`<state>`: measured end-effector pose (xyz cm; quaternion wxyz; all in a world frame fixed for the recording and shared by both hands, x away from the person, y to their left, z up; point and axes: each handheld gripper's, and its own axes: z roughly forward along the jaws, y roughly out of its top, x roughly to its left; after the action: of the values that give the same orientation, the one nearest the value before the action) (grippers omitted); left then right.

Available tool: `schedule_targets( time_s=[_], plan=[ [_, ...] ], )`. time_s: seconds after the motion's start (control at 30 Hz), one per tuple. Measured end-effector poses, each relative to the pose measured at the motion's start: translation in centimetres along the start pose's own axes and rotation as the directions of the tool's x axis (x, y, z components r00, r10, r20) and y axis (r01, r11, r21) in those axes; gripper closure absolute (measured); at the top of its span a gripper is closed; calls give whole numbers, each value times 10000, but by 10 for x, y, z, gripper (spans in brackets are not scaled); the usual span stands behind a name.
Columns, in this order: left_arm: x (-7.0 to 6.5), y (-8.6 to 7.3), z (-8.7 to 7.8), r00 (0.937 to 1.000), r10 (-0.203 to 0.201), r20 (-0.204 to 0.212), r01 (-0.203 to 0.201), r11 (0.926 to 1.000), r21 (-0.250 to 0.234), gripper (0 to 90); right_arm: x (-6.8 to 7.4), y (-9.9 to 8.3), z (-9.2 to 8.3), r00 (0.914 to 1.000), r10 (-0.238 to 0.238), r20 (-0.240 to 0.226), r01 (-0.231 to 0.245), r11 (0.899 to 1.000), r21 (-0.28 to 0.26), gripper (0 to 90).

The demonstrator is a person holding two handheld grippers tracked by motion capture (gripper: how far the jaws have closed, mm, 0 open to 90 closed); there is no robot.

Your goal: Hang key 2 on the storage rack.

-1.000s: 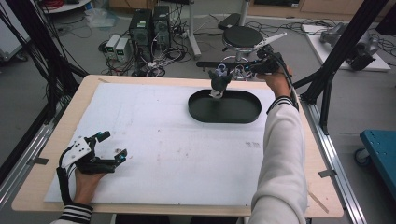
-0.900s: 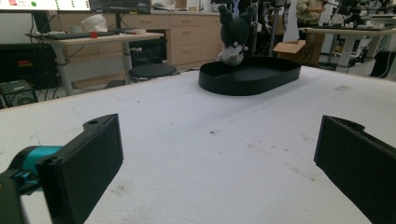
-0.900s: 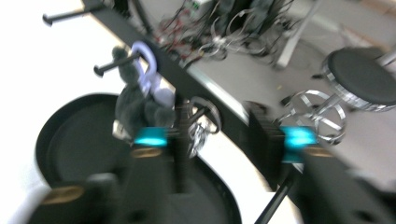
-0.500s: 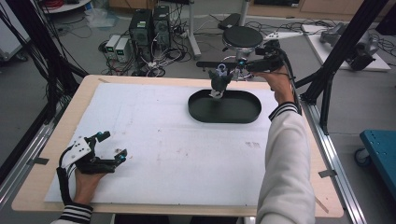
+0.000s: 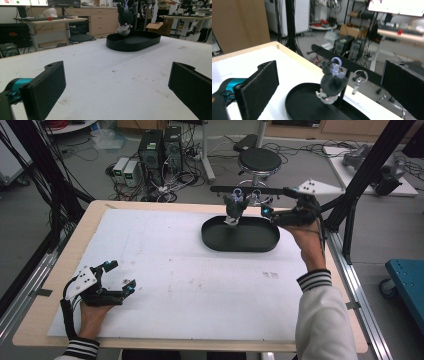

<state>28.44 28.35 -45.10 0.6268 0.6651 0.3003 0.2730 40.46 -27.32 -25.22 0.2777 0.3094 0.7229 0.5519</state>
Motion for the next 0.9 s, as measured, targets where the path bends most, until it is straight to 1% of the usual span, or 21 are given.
schedule_targets(
  time_s=[0.03,0.07,0.1,0.13,0.17,0.2,0.3,0.33,0.43,0.47,0.5,0.53,0.57,0.6,0.63,0.7,0.77,0.8,0.83,0.9],
  plan=[
    [0,0,0,10000,-5,3,5,10000,-24,17,5,-3,-4,10000,-12,36,13,10000,-67,6],
    [0,0,0,10000,16,-11,-16,10000,-13,17,11,-9,-9,9995,-280,131,283,9992,-265,6],
    [0,0,0,10000,26,-35,-26,10000,-28,17,17,-15,-13,9987,-491,135,495,9982,-323,5],
    [0,0,0,10000,26,-33,-26,10000,-21,18,23,-22,-17,9982,-592,105,596,9975,-386,5],
    [0,0,0,10000,-19,-41,19,10000,-43,17,27,-27,-20,9983,-575,136,581,9972,-475,5],
    [0,0,0,10000,-14,-39,14,10000,-53,17,31,-35,-24,9978,-661,87,665,9952,-718,5],
    [0,0,0,10000,-10,-40,10,10000,-61,17,40,-54,-32,9987,-512,58,515,9933,-1034,5],
    [0,0,0,10000,-16,-36,15,10000,-63,17,44,-63,-35,9989,-460,67,464,9931,-1073,6],
    [0,0,0,10000,-21,-26,21,10000,-78,17,50,-83,-40,9987,-394,322,429,9924,-1157,5],
    [0,0,0,10000,-26,-12,26,10000,-73,18,52,-92,-42,9990,-274,356,316,9918,-1237,5],
    [0,0,0,10000,-41,-31,40,10000,-82,17,54,-98,-44,9990,-156,408,206,9919,-1255,5],
    [0,0,0,10000,-32,-26,31,10000,-88,17,56,-103,-45,9991,-85,412,120,9964,-838,5],
    [0,0,0,10000,-26,-24,26,10000,-79,17,57,-108,-45,9983,-210,552,254,9965,-795,6],
    [0,0,-1,10000,-32,-16,32,10000,-80,17,61,-116,-47,9969,-250,748,339,9923,-1194,6],
    [0,0,0,10000,-30,-10,30,10000,-73,17,64,-121,-48,9964,-217,819,325,9906,-1326,6],
    [0,0,-1,10000,-34,-17,34,10000,-82,17,67,-133,-49,9965,-92,825,187,9932,-1152,6],
    [0,0,-1,10000,-35,-14,35,10000,-72,17,69,-146,-50,9961,111,879,-1,9923,-1235,6],
    [0,0,-1,10000,-50,-23,50,9999,-88,17,70,-152,-51,9952,144,967,-22,9921,-1256,6],
    [0,0,-1,10000,-29,-13,28,10000,-75,17,71,-157,-51,9948,75,1016,57,9916,-1296,6],
    [0,0,-1,10000,-48,-26,47,9999,-90,17,74,-167,-51,9942,147,1068,-20,9930,-1180,6]
  ],
)
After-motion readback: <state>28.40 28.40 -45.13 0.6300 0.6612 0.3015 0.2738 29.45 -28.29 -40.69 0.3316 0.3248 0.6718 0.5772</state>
